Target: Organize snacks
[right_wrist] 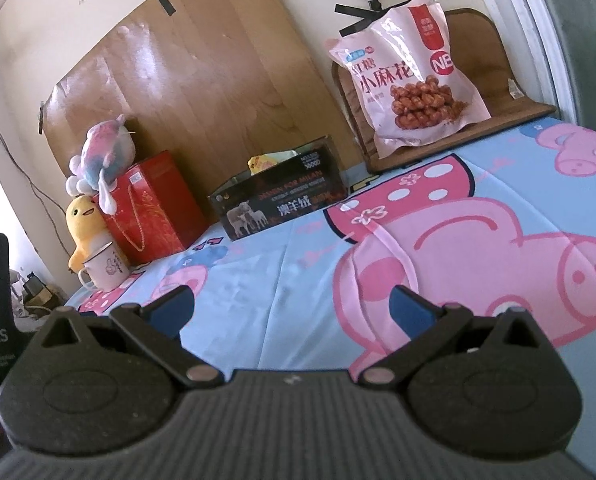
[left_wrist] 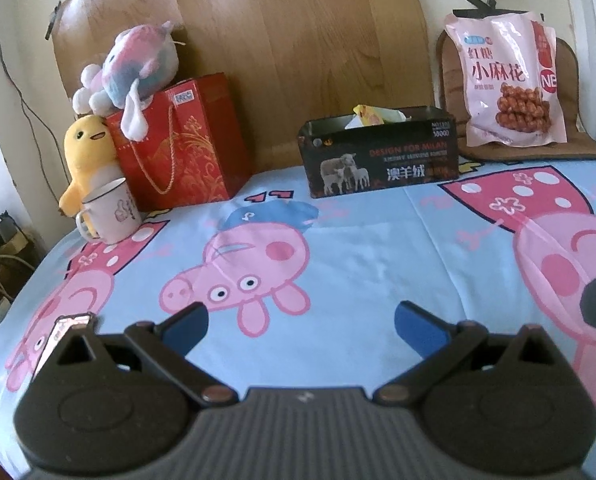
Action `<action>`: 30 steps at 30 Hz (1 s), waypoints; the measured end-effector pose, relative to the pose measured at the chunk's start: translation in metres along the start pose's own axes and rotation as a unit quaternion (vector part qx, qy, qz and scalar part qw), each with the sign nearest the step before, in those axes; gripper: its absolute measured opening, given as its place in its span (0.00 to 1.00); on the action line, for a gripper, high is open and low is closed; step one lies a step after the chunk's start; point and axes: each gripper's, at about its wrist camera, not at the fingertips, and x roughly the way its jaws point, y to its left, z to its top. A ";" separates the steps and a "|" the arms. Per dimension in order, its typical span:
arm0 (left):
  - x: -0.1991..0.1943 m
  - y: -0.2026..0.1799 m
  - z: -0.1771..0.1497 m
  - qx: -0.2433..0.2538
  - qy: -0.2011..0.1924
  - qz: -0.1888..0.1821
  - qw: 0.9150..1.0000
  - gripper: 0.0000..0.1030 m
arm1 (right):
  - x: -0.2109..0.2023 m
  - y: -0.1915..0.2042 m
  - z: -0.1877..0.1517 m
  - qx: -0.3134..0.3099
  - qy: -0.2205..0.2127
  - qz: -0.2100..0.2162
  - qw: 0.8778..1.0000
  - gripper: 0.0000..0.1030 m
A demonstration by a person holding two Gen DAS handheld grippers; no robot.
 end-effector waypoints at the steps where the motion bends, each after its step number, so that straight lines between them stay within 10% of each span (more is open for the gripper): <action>1: 0.001 -0.001 0.000 0.000 0.002 -0.001 1.000 1.00 | 0.000 0.000 0.000 -0.002 -0.002 -0.001 1.000 1.00; 30: 0.022 -0.017 0.004 0.010 0.031 -0.031 0.999 1.00 | 0.012 -0.015 0.001 0.014 0.003 -0.022 1.000 1.00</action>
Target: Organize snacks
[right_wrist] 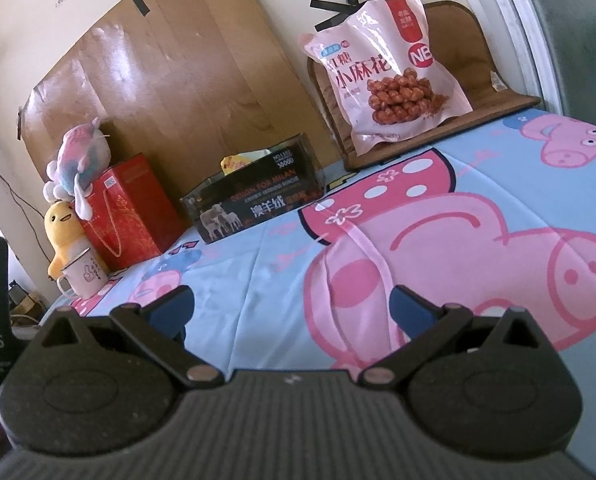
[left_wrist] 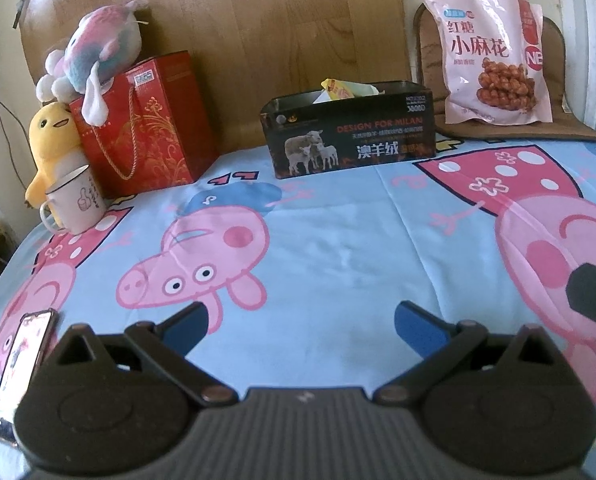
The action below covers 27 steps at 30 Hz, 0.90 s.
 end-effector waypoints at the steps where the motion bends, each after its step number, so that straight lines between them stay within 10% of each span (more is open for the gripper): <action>1: 0.000 0.000 0.000 -0.001 -0.001 0.001 1.000 1.00 | 0.000 0.000 0.000 0.000 0.000 0.000 1.000 1.00; 27: 0.002 0.017 -0.003 -0.001 -0.024 0.047 0.999 1.00 | 0.005 0.005 -0.001 -0.009 0.007 0.002 1.000 1.00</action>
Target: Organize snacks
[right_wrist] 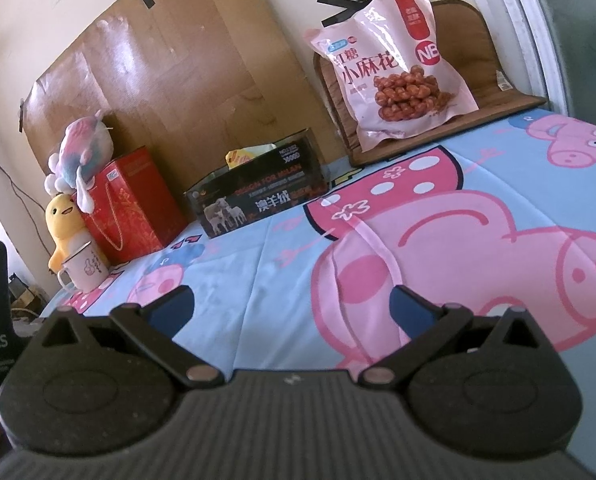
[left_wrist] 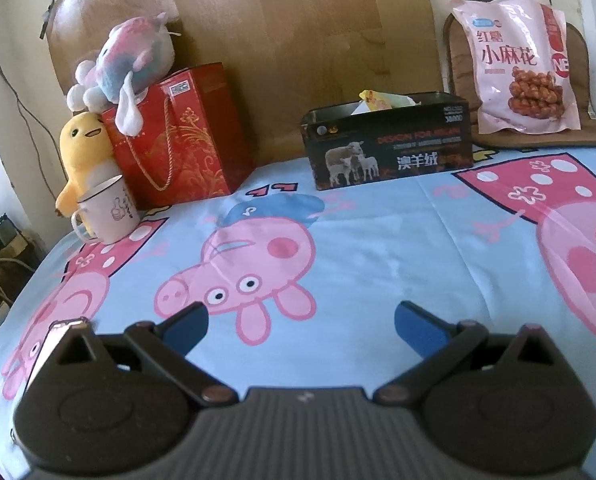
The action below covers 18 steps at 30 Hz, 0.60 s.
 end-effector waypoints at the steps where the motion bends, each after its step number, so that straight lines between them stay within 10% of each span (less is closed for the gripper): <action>1: 0.000 0.001 0.000 0.000 0.000 0.002 1.000 1.00 | 0.000 0.001 0.000 0.000 0.000 0.000 1.000 1.00; 18: 0.006 0.005 0.001 -0.011 0.008 -0.006 1.000 1.00 | 0.004 0.001 0.000 -0.003 0.005 0.000 1.000 1.00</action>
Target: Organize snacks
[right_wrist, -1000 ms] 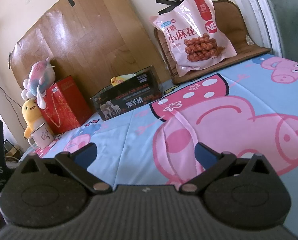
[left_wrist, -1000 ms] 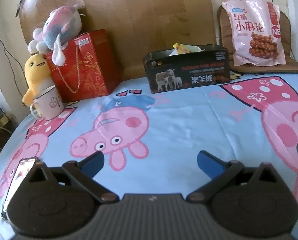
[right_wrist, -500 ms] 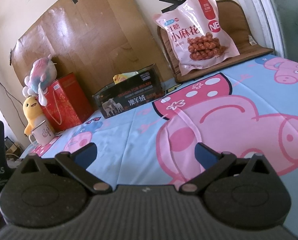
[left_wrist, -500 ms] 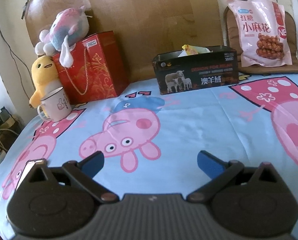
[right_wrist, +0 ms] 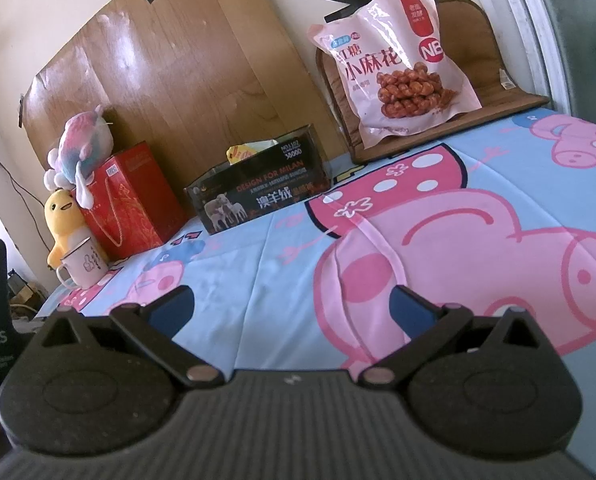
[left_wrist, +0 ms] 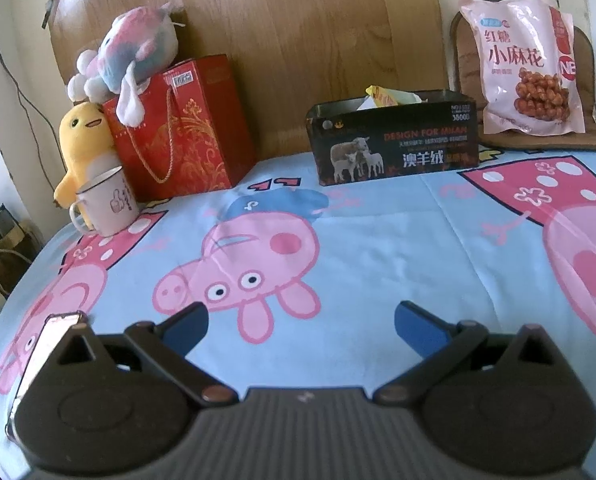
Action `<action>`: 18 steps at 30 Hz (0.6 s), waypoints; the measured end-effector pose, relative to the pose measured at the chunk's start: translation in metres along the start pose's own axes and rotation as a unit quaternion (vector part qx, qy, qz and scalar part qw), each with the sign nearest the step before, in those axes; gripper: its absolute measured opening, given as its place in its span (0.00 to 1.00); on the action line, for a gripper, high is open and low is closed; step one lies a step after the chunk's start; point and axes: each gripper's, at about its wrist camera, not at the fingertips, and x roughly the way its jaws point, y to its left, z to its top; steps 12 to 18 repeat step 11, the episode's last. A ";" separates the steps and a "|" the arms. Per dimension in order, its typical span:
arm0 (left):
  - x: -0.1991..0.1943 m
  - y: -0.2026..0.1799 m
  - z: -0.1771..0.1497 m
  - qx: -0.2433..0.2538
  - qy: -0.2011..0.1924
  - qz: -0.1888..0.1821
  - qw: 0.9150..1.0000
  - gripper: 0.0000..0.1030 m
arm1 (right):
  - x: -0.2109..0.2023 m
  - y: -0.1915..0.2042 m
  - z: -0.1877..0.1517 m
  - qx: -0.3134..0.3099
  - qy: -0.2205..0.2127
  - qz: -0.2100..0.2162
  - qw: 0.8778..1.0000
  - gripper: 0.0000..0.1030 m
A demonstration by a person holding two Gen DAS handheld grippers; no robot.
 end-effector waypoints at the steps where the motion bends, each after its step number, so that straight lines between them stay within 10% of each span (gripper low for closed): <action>1: 0.000 0.000 0.000 0.000 0.000 0.000 1.000 1.00 | 0.000 0.000 0.000 0.000 0.001 0.000 1.000 1.00; 18: 0.001 0.003 -0.002 -0.008 0.003 -0.025 1.000 1.00 | 0.002 0.001 0.000 -0.003 0.005 -0.001 1.000 1.00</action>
